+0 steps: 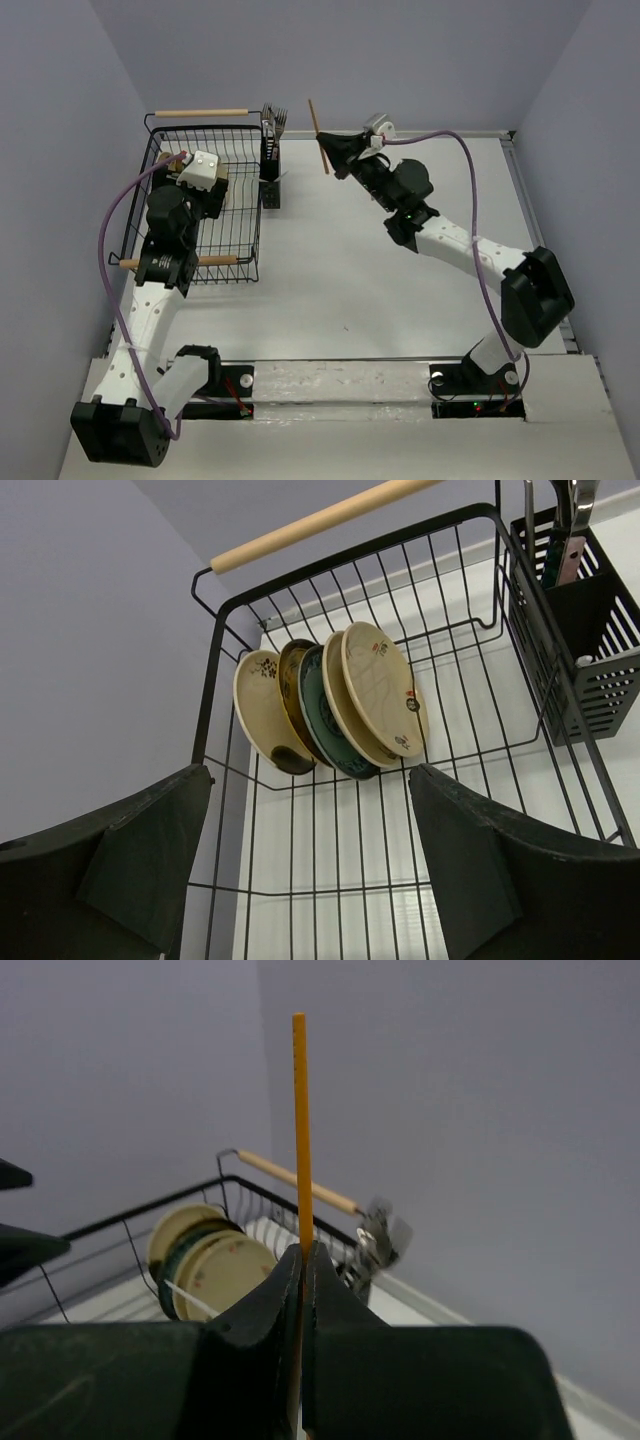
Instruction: Sort the eating utensils into containers
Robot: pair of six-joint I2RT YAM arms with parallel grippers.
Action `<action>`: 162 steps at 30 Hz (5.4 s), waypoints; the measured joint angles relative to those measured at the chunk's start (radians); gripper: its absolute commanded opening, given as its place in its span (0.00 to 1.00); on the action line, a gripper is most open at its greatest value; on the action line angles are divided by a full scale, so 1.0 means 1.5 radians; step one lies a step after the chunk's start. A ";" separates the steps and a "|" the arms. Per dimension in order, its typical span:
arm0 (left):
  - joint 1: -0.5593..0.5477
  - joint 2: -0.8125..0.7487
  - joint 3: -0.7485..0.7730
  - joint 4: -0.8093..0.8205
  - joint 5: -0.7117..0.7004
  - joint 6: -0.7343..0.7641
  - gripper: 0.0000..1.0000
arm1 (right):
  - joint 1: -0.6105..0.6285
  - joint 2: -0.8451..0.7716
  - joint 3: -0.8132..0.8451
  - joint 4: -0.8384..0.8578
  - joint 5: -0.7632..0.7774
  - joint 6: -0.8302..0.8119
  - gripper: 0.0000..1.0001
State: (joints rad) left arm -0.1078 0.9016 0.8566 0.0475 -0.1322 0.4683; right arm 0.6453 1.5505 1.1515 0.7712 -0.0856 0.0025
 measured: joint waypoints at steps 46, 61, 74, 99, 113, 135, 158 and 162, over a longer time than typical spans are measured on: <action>0.009 0.013 -0.020 0.011 0.036 -0.001 0.95 | 0.071 0.508 0.356 0.349 -0.076 -0.070 0.00; 0.009 0.013 -0.021 0.011 0.049 -0.001 0.95 | 0.071 0.501 0.356 0.341 -0.116 -0.050 0.00; 0.009 0.013 -0.021 0.010 0.053 -0.001 0.95 | 0.065 0.376 0.349 0.297 -0.102 -0.048 0.00; 0.009 0.025 -0.021 0.010 0.070 0.002 0.95 | 0.017 0.468 0.345 0.314 -0.130 0.042 0.00; 0.009 0.025 -0.021 0.010 0.076 0.003 0.95 | 0.038 0.511 0.354 0.345 -0.130 0.083 0.00; 0.009 0.025 -0.022 0.010 0.081 0.007 0.95 | 0.078 0.517 0.360 0.347 -0.130 0.091 0.00; 0.009 0.025 -0.031 0.010 0.084 0.010 0.95 | 0.074 0.406 0.333 0.327 -0.109 0.067 0.00; 0.009 0.025 -0.031 0.010 0.092 0.010 0.95 | 0.052 0.386 0.315 0.339 -0.105 0.085 0.00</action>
State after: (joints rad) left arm -0.0940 0.9394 0.8101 0.0624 0.0063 0.4831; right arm 0.7231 2.1296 1.6241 1.2800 -0.2428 0.1295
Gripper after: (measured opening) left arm 0.949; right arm 0.024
